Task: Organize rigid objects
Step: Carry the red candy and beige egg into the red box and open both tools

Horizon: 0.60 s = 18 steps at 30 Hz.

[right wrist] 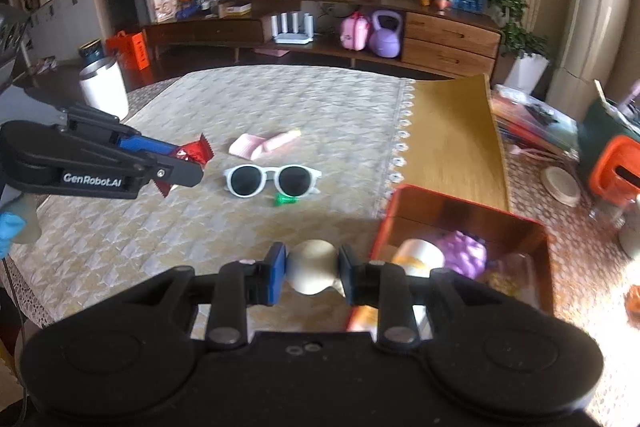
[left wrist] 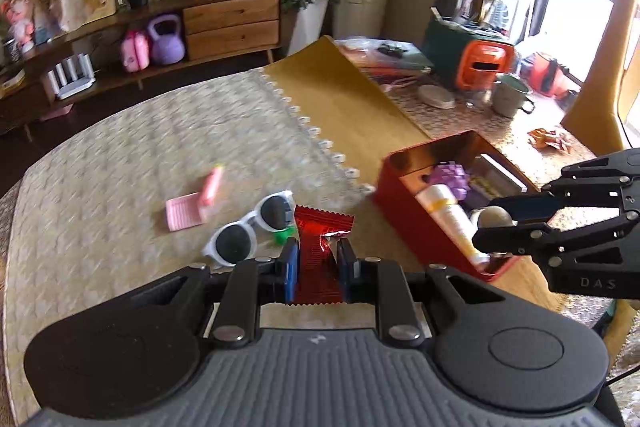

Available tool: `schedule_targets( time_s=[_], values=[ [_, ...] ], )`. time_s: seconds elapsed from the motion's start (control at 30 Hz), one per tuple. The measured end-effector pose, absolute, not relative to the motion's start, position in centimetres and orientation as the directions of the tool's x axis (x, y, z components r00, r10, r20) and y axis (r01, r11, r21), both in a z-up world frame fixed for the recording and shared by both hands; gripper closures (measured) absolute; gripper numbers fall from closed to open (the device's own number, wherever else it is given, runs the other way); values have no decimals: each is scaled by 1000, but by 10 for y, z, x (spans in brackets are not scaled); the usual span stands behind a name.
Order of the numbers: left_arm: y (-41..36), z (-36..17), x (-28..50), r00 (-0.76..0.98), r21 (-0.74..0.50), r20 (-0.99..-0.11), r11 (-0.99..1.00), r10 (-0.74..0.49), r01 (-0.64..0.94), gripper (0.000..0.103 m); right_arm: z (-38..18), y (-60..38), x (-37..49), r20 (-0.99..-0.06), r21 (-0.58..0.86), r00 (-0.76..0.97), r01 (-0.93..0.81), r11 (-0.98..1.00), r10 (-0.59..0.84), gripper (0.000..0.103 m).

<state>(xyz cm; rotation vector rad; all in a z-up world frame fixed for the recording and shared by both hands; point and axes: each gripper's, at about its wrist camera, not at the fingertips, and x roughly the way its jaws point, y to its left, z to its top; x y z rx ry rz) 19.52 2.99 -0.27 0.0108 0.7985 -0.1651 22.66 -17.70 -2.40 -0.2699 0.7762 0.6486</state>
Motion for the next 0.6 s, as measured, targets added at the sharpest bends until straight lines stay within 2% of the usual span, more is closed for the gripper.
schedule_targets(
  time_s=[0.6],
  values=[
    [-69, -11, 217, 636, -34, -741, 958, -216, 285, 83, -30, -267, 239, -710, 7, 604, -508, 861, 362, 76]
  ],
)
